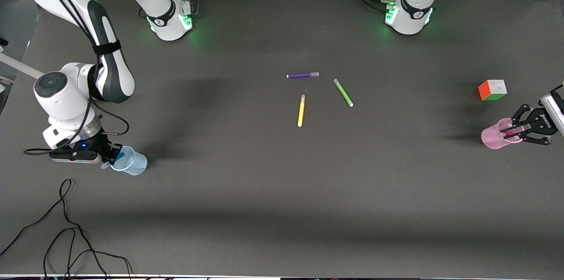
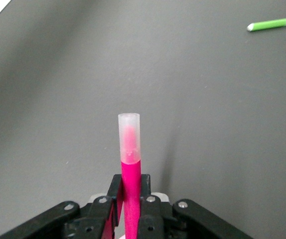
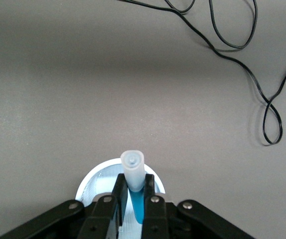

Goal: Place pink and blue markers in matching cups
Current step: 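Lower the blue marker into the blue cup while the left gripper drops pink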

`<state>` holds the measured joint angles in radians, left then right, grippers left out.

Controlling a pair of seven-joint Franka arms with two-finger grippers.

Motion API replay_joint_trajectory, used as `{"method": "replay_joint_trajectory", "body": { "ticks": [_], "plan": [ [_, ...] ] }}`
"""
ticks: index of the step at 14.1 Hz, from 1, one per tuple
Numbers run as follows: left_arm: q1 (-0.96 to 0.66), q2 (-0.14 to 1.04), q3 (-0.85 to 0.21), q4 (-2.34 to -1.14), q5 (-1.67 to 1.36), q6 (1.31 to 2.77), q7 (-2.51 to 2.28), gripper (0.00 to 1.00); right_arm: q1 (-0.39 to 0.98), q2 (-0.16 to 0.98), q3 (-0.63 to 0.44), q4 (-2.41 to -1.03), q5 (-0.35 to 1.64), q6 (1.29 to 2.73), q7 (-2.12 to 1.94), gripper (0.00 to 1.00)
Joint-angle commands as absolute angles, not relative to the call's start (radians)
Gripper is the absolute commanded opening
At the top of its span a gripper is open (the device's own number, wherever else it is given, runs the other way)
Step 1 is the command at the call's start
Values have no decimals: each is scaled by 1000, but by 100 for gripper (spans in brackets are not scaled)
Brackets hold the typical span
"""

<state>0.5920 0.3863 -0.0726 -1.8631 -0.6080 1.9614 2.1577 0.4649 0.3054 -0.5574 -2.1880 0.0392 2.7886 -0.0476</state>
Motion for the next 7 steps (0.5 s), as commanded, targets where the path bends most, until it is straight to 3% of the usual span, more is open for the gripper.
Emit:
{"method": "replay_joint_trajectory", "body": {
  "ticks": [1,2,3,7],
  "plan": [
    [640,402,-84,-1852,-646,1899,2223,0,472,308,-566,-2191,29,2809,-61,13],
    [655,402,-84,-1850,-646,1887,2224,0,472,311,-566,-2189,29,2810,-61,63],
    [660,403,-84,-1848,-646,1882,2241,0,474,313,-566,-2187,31,2813,-57,98],
    [695,451,-86,-1836,-675,1875,2304,0,474,313,-566,-2163,32,2801,-55,100]
  ]
}}
